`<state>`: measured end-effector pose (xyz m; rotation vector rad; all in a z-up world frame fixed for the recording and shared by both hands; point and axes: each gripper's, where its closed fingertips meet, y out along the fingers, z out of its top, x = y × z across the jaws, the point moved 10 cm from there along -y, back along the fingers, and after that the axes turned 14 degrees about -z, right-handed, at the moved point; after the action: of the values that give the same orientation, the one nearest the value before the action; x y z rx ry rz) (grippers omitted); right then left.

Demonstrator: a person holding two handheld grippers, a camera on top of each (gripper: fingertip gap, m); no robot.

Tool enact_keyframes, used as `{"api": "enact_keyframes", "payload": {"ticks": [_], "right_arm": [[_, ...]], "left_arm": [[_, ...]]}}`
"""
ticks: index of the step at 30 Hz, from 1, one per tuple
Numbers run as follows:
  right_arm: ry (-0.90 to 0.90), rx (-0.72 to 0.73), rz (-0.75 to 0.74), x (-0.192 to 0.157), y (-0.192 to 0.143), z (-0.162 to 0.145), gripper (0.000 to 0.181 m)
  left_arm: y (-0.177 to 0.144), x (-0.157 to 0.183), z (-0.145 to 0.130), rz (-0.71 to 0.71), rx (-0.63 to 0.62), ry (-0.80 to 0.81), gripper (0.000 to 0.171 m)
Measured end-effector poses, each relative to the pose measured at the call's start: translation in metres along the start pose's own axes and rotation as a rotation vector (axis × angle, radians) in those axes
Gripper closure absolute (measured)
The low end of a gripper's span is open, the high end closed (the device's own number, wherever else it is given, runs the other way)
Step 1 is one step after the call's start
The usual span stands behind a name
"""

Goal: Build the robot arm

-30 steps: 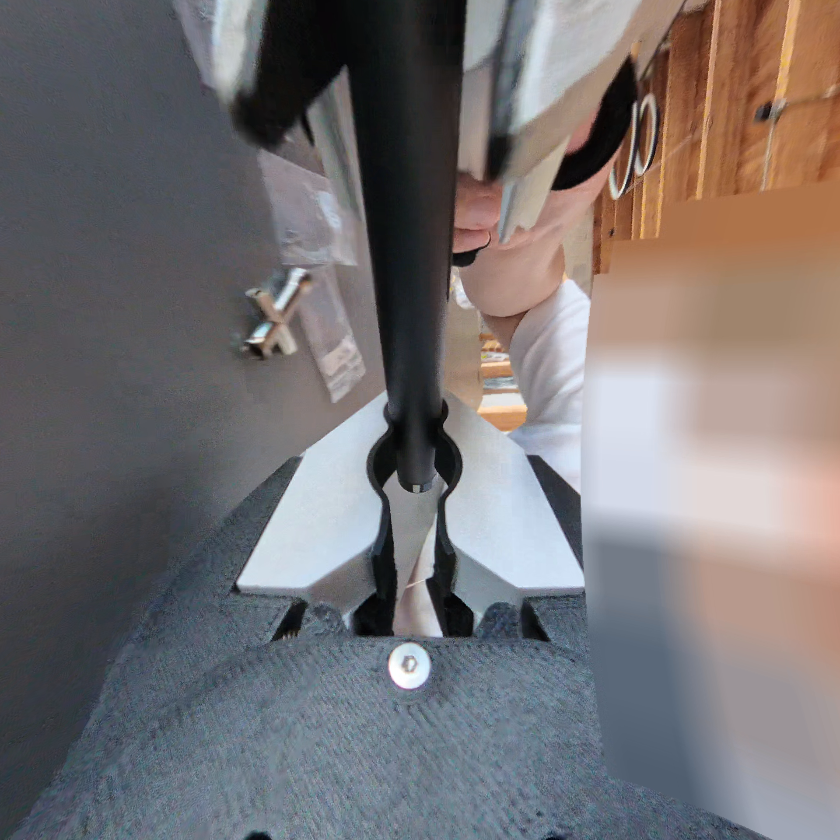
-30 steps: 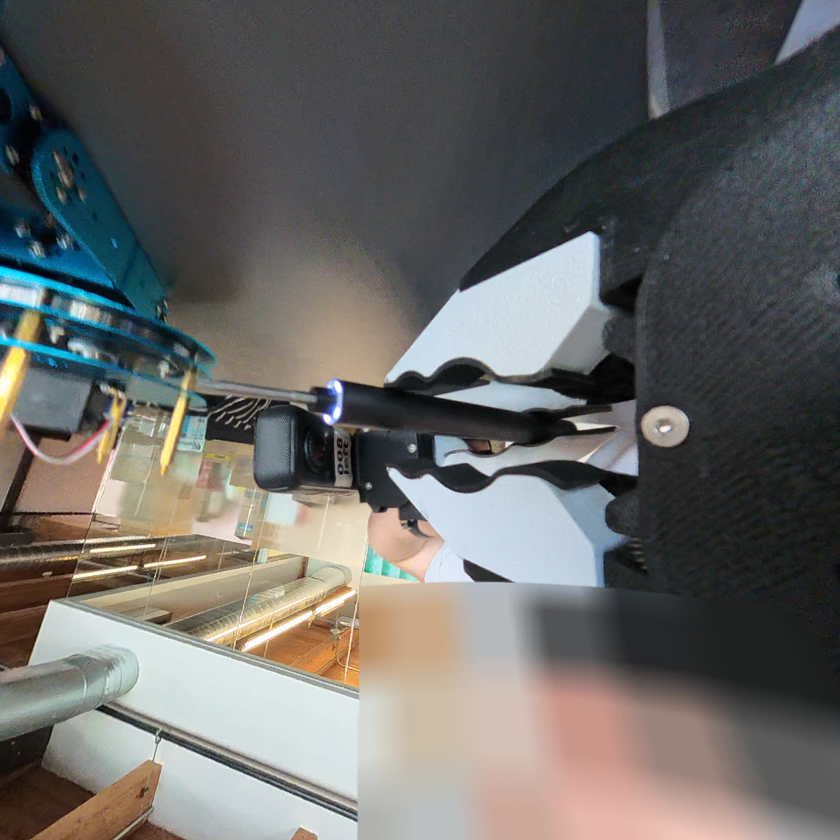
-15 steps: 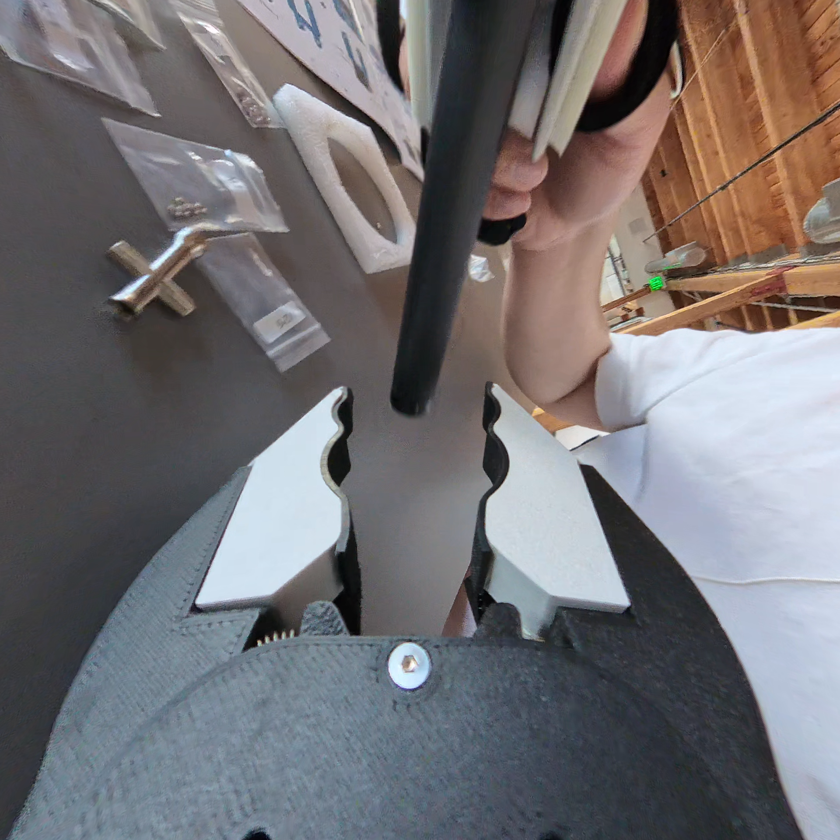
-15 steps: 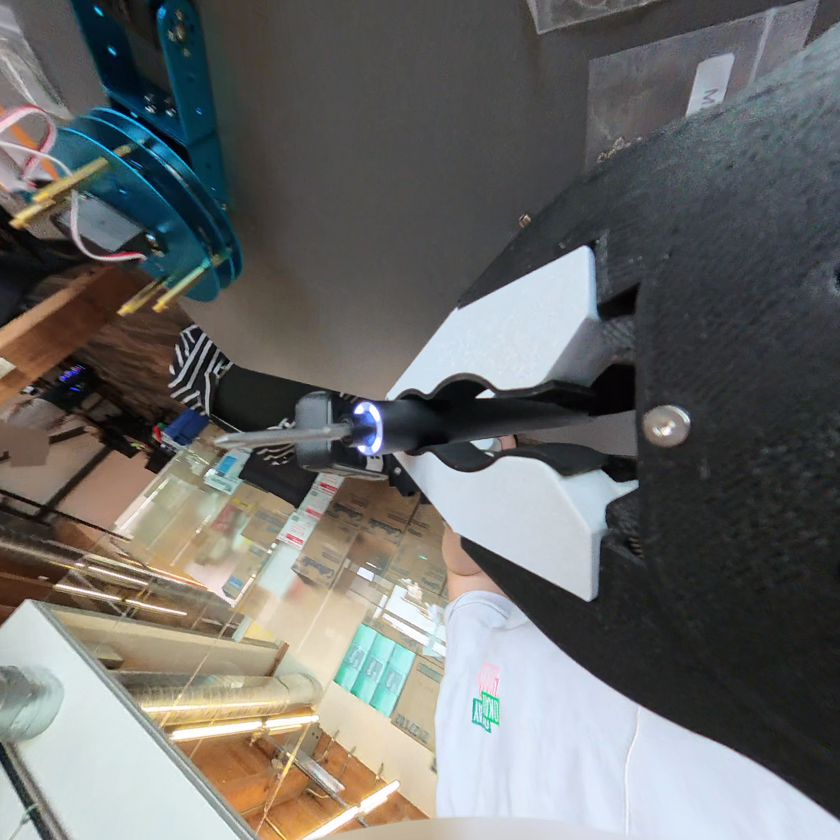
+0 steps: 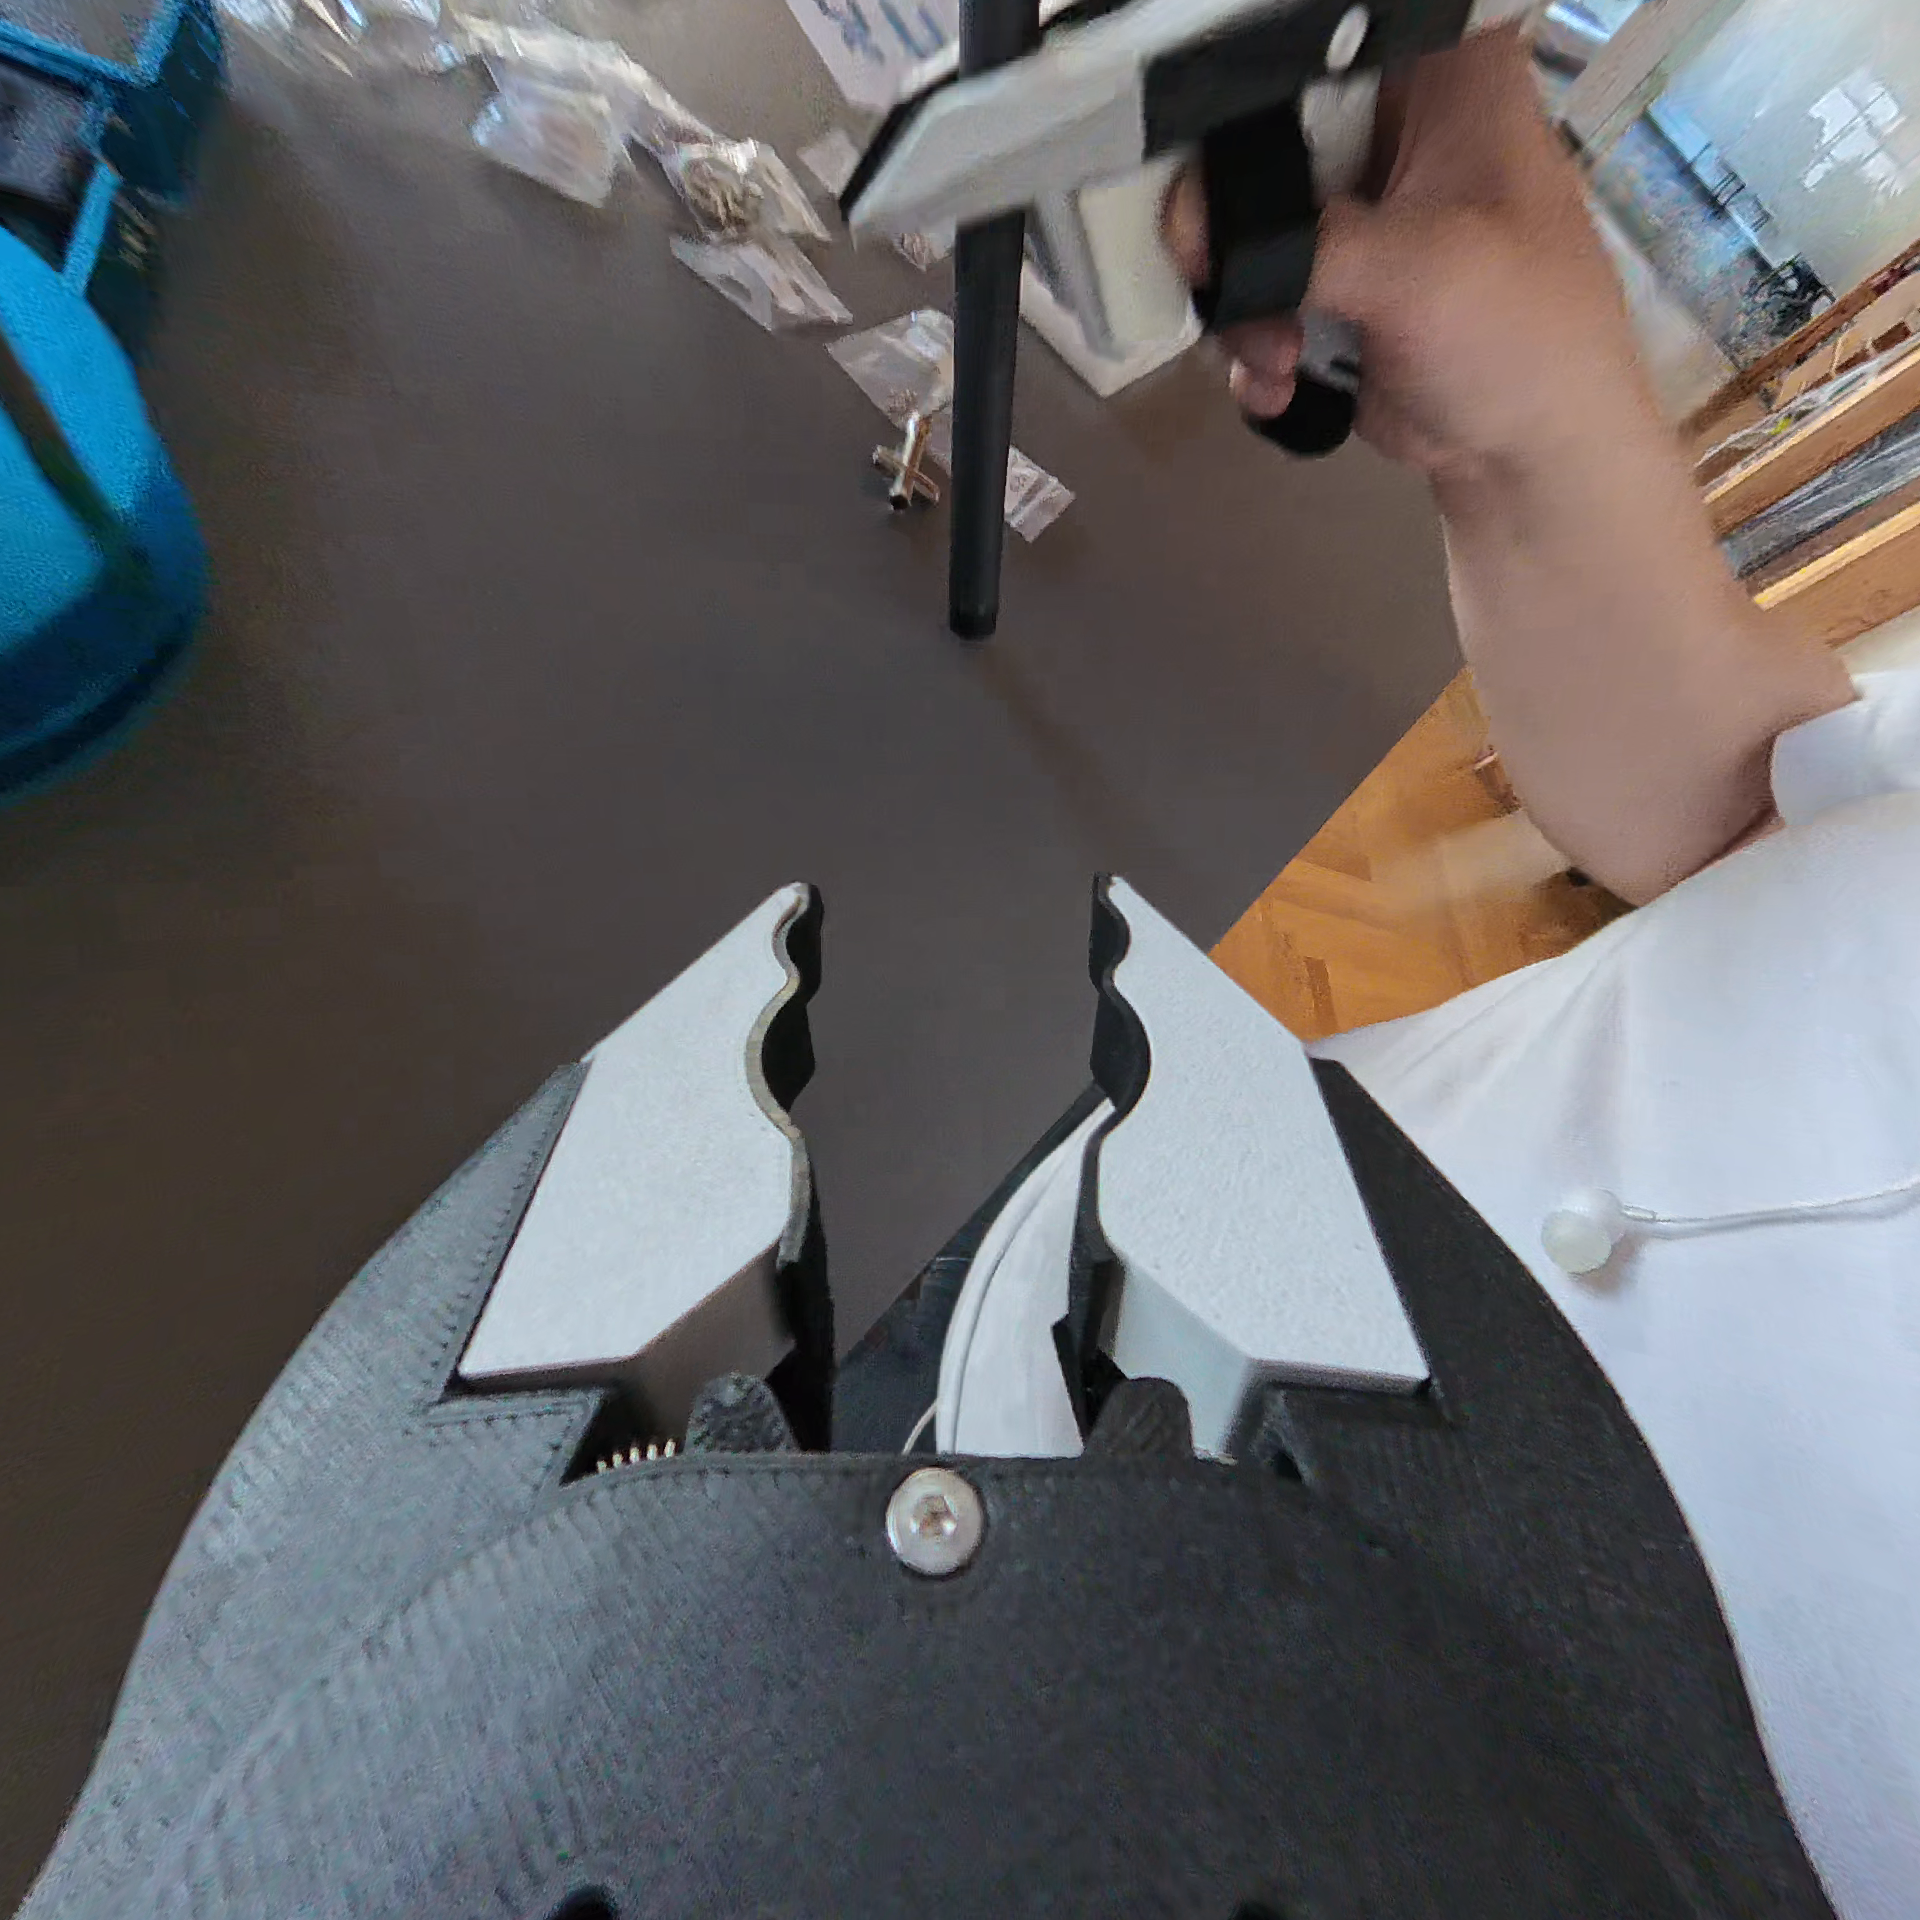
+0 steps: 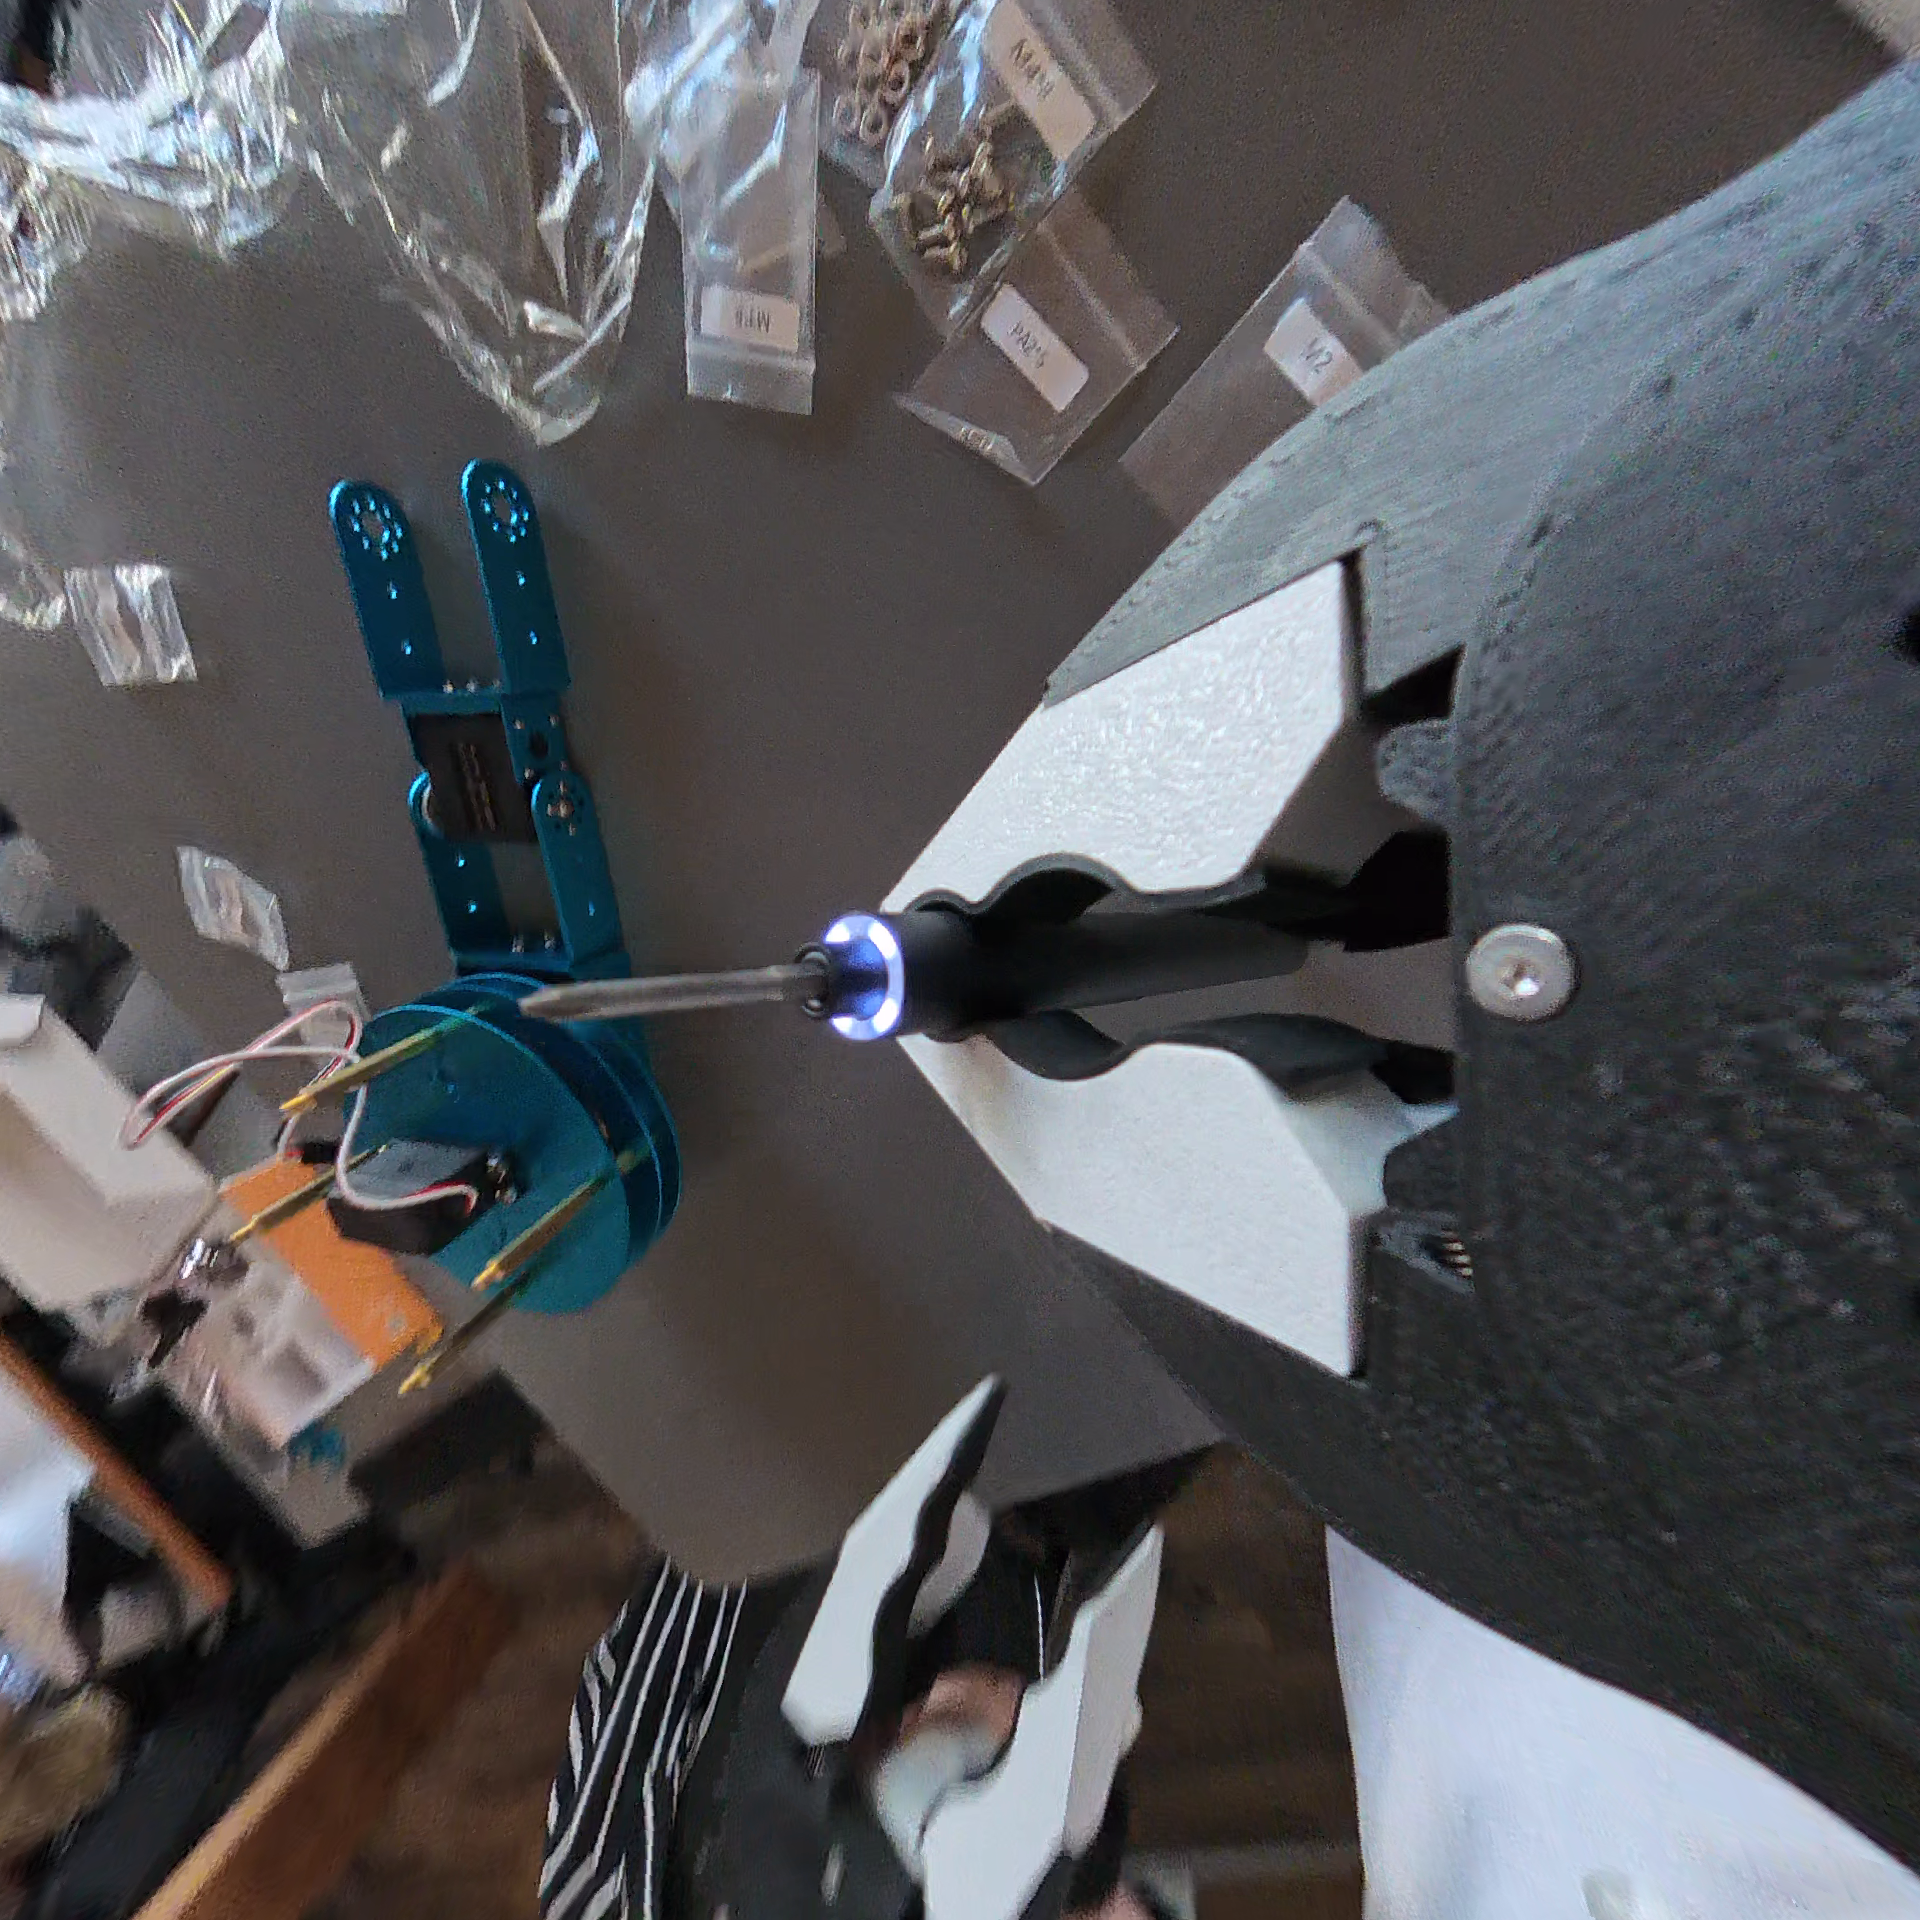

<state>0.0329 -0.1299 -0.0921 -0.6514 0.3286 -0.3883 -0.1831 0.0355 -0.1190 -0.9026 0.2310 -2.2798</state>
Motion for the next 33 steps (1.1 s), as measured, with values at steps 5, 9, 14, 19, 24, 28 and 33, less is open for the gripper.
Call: {"api": "enact_keyframes", "payload": {"ticks": [5,9,14,19,24,28,33], "right_arm": [[-0.111,0.003,-0.234,-0.033,0.002,-0.002,0.17],[-0.17,0.008,-0.309,-0.047,0.006,-0.003,0.169],[-0.18,0.0,-0.315,-0.046,0.009,-0.001,0.169],[-0.207,-0.009,-0.291,-0.037,0.009,0.002,0.17],[-0.175,-0.009,-0.179,-0.025,0.011,0.002,0.169],[-0.186,-0.147,-0.112,-0.015,0.027,-0.008,0.169],[-0.148,-0.26,-0.101,-0.007,0.049,-0.026,0.169]], "left_arm": [[-0.04,0.003,0.013,0.028,0.078,0.12,0.118],[-0.049,0.0,0.028,0.052,0.115,0.201,0.117],[-0.05,-0.002,0.053,0.164,0.118,0.334,0.114],[-0.046,-0.005,0.081,0.251,0.158,0.382,0.101],[-0.053,-0.025,0.12,0.362,0.132,0.411,0.086],[-0.06,-0.058,0.18,0.419,-0.013,0.48,0.083],[-0.014,-0.11,0.234,0.081,-0.269,0.154,0.098]]}}
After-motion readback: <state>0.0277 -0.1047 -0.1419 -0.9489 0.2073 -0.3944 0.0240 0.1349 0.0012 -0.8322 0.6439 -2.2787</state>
